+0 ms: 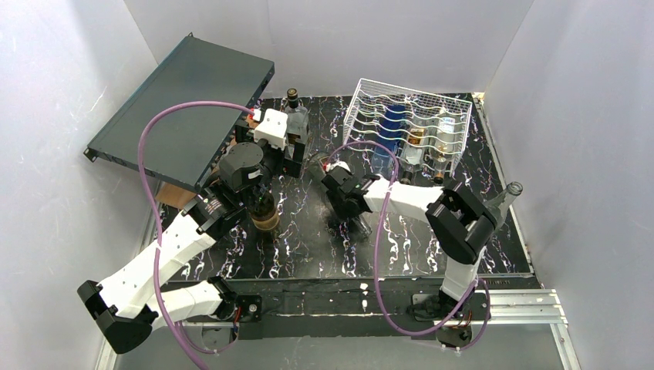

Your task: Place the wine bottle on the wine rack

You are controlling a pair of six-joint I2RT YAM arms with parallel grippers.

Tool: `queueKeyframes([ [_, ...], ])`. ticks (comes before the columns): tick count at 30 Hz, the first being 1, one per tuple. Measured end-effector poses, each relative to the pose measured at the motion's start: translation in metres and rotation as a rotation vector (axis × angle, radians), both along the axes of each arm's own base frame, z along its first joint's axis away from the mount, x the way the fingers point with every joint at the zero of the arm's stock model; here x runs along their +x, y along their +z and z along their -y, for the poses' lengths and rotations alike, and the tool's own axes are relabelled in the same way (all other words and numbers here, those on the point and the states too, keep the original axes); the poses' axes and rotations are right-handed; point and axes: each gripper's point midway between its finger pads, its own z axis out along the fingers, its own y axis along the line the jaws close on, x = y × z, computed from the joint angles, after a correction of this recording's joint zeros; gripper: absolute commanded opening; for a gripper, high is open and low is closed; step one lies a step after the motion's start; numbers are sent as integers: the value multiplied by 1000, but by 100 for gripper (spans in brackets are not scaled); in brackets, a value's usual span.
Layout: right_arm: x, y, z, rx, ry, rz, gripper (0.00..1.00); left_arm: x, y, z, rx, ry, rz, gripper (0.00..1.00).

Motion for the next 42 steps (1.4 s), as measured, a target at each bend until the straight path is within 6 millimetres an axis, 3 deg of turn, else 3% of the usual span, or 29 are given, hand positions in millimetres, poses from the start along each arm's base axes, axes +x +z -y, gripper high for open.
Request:
queueKeyframes([
  [5, -2, -10, 2, 72, -94, 53, 3, 0, 0, 0, 0, 0, 0, 99],
  [14, -15, -10, 1, 318, -362, 178, 1, 0, 0, 0, 1, 0, 0, 99],
  [22, -18, -4, -3, 403, -530, 245, 1, 0, 0, 0, 4, 0, 1, 99],
  [25, -13, -8, -6, 393, -563, 278, 1, 0, 0, 0, 4, 0, 1, 99],
  [31, 15, -8, -21, 310, -622, 393, 1, 0, 0, -1, 8, 3, 3, 99],
  [36, 19, -9, -25, 237, -628, 455, 1, 0, 0, 0, 5, -3, -2, 99],
  [42, 18, -7, -25, 180, -598, 480, 1, -9, 14, 31, -85, -138, -75, 99],
])
